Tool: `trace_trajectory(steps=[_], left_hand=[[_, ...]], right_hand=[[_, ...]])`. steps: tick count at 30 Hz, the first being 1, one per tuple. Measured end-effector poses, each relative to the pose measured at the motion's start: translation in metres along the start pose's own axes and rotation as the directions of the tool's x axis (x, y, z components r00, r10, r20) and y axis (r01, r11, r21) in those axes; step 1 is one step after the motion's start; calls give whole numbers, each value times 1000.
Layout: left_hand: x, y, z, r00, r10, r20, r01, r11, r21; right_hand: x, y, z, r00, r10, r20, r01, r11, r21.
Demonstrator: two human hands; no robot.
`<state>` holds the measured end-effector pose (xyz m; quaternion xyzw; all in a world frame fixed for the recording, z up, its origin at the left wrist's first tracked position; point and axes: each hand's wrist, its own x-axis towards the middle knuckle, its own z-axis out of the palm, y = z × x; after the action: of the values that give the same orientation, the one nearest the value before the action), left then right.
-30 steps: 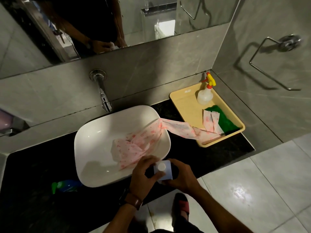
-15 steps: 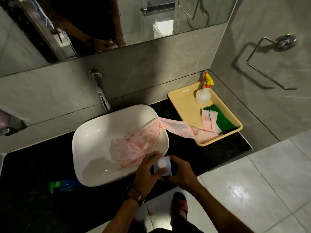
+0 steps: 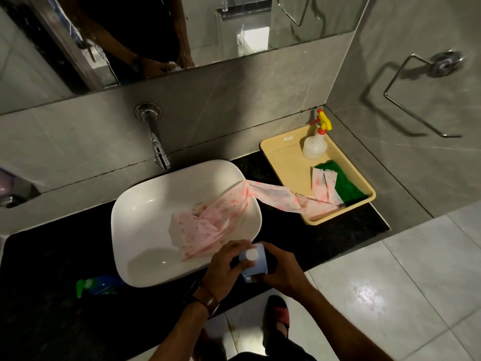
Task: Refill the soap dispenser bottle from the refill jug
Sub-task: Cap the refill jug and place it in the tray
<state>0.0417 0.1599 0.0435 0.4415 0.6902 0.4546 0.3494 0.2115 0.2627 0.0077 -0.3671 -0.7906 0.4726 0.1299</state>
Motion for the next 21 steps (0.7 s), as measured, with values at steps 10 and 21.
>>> trace_trajectory(steps=[10, 21], left_hand=[[18, 13, 22, 987, -153, -50, 143, 976, -165], [200, 81, 70, 999, 25, -23, -25, 999, -30]], right_hand=[[2, -5, -52, 984, 37, -174, -18, 994, 108], [145, 18, -158, 918, -22, -396, 16, 1000, -19]])
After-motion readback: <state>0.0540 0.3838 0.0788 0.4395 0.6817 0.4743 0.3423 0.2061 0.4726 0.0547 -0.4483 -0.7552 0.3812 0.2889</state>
